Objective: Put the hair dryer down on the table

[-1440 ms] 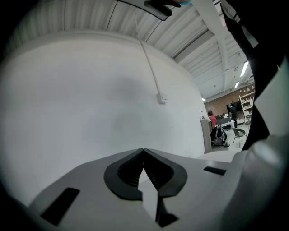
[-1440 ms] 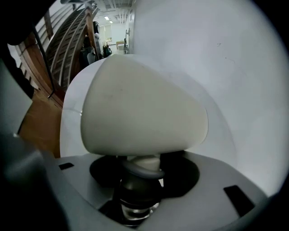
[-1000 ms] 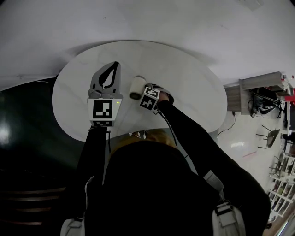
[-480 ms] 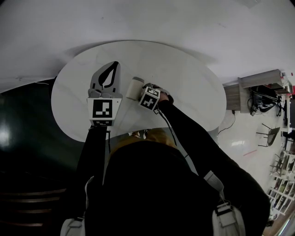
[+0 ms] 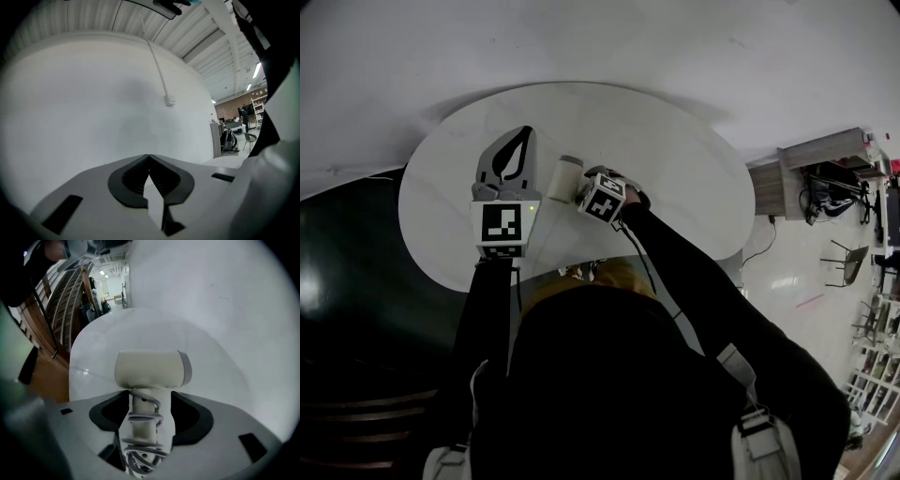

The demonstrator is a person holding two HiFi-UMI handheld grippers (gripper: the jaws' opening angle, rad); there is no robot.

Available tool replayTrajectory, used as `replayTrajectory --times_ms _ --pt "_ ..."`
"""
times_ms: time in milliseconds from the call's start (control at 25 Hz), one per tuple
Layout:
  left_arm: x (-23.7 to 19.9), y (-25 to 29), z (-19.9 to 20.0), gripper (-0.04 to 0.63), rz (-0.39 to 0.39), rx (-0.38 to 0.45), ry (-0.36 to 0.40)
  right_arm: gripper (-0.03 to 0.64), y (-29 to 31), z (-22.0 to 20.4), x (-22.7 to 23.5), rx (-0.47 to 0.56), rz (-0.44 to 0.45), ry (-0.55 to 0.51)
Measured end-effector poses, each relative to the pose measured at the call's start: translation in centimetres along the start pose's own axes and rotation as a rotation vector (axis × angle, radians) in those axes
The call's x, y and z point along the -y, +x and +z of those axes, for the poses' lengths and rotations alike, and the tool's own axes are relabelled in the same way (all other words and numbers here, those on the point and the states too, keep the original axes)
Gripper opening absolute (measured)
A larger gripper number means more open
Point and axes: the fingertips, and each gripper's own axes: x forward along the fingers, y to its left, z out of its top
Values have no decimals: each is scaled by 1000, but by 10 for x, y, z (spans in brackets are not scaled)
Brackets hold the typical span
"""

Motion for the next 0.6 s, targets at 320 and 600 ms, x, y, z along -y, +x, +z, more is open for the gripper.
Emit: replayTrajectory --times_ms 320,600 --pt "11 9 6 14 -41 2 -2 291 -39 9 21 147 -56 109" --pt "17 17 8 14 -58 22 41 291 -76 21 54 318 -187 234"
